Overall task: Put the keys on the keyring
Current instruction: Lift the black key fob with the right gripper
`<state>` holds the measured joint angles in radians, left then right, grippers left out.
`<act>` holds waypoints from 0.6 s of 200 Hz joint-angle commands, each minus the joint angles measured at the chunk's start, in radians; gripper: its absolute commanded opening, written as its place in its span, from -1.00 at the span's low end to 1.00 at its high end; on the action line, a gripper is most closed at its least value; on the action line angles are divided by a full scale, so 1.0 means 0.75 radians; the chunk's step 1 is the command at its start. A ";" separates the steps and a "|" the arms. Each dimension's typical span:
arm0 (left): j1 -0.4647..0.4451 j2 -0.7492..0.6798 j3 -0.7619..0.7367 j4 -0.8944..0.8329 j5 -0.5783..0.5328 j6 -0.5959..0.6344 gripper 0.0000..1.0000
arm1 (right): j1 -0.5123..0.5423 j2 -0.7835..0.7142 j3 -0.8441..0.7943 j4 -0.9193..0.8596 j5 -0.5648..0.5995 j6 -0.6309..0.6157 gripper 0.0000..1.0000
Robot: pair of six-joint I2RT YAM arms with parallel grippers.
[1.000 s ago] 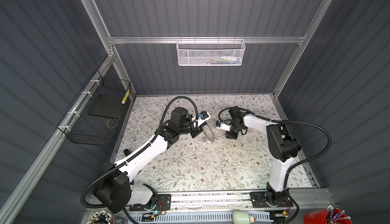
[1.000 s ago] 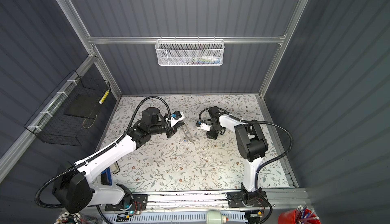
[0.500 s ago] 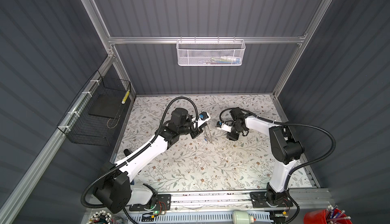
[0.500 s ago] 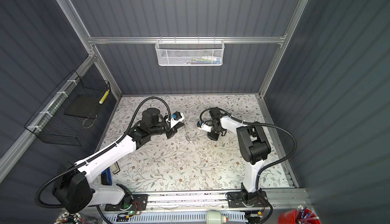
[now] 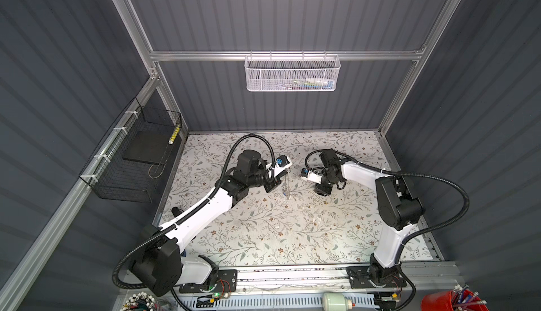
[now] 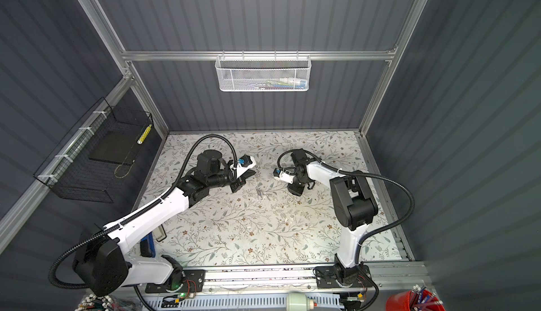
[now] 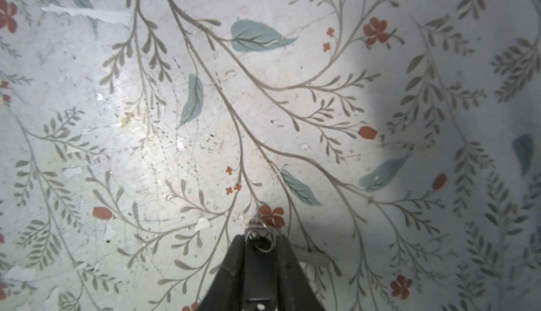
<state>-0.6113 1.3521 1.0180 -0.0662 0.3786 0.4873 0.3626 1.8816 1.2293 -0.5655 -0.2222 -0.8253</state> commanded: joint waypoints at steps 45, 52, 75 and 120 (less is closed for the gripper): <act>0.017 -0.040 -0.007 0.042 0.028 0.001 -1.00 | -0.096 -0.076 0.043 -0.070 -0.256 0.069 -0.41; 0.018 -0.040 -0.006 0.039 0.029 0.001 -1.00 | -0.097 -0.064 0.059 -0.091 -0.252 0.075 -0.39; 0.019 -0.041 -0.007 0.039 0.035 -0.005 -1.00 | -0.099 -0.008 0.102 -0.149 -0.228 0.136 -0.36; 0.020 -0.049 -0.019 0.037 0.034 -0.008 -1.00 | -0.098 0.033 0.091 -0.158 -0.207 0.195 -0.36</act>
<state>-0.6048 1.3502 1.0180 -0.0666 0.3794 0.4870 0.2848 1.8816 1.2900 -0.6399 -0.3672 -0.7204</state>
